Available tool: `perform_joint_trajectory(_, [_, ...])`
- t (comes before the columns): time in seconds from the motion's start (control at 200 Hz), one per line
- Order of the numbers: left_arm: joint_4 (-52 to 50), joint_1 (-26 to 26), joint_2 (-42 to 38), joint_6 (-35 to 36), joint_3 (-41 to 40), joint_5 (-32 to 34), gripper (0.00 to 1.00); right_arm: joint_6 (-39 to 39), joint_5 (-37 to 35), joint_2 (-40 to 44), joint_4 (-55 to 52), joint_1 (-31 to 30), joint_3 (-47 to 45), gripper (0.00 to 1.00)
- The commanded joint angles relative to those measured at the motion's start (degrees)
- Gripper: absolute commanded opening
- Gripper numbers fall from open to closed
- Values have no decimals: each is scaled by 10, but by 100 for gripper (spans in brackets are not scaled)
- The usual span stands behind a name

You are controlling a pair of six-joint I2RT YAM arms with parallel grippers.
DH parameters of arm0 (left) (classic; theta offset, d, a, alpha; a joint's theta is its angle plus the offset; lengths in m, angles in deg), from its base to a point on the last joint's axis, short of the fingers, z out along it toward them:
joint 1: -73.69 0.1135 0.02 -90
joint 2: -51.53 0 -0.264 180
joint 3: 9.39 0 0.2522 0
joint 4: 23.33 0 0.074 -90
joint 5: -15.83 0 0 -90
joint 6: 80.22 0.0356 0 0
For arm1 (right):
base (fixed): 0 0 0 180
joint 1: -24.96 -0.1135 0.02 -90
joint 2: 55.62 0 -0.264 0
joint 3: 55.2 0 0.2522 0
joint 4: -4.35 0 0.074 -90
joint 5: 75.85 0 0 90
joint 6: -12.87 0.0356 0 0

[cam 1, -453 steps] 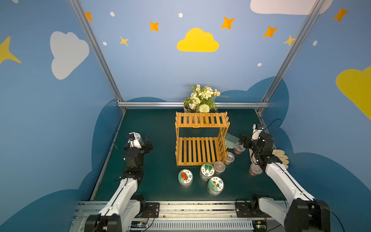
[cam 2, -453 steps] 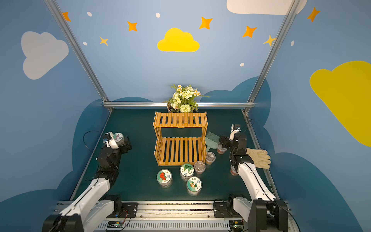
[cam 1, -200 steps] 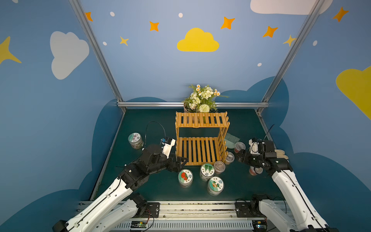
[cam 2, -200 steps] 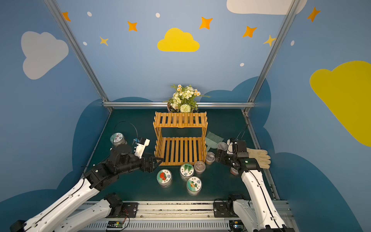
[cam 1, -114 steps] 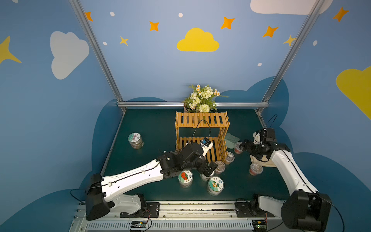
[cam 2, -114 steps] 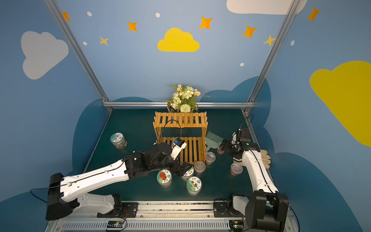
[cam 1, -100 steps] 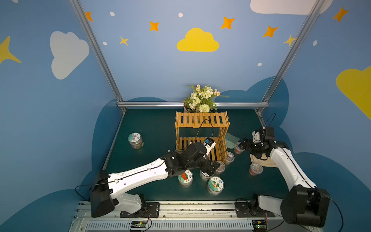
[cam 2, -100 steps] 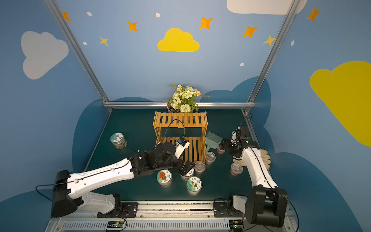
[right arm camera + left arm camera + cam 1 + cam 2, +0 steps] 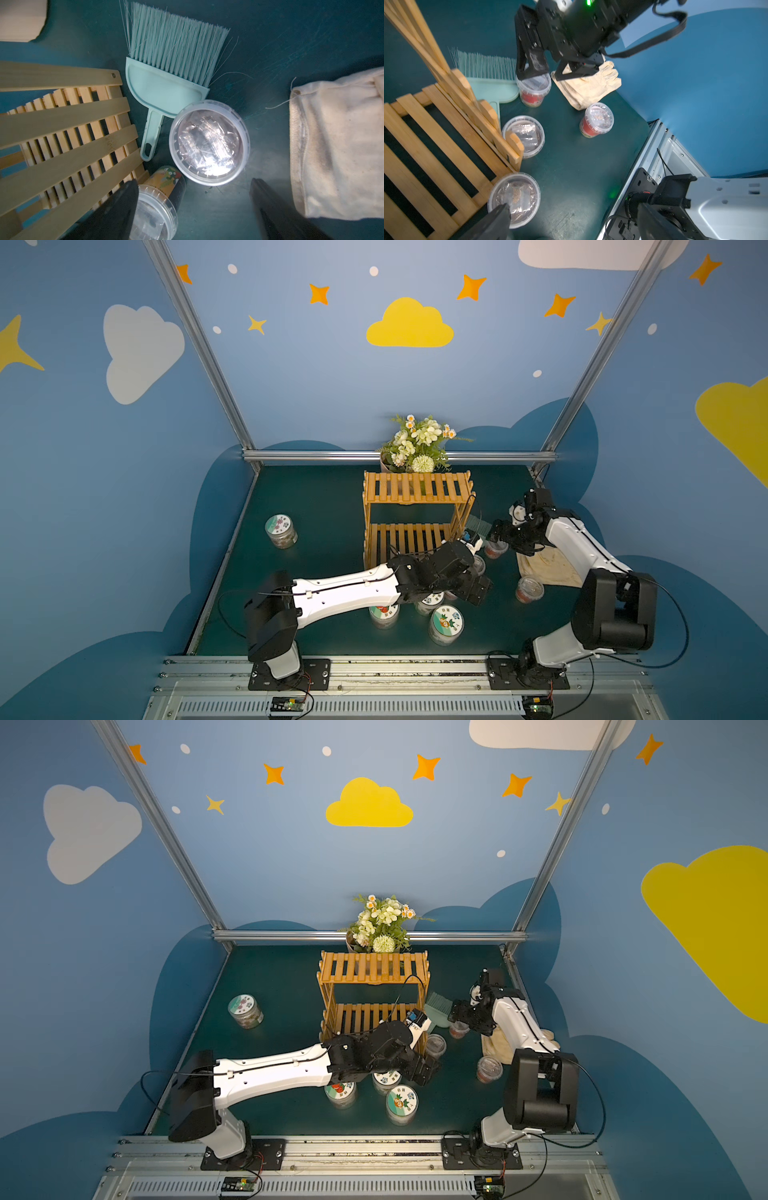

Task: Place the seed container on the shelf
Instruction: Pick up the seed jar at the center of the board.

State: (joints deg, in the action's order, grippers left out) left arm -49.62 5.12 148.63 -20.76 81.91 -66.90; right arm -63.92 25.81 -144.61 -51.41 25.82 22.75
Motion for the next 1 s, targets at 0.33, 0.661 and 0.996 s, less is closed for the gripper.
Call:
perform_joint_trajectory(0.33, [-4, -1, 12, -1, 32, 17, 100, -32, -49, -56, -32, -12, 30, 89])
perform_joint_trajectory(0.661, [-9, 4, 15, 4, 40, 3, 100, -46, -41, -96, -9, -12, 57, 84])
perform_joint_trajectory(0.996, [-16, 8, 21, 2, 45, 3, 100, -52, -34, -113, 0, -13, 63, 77])
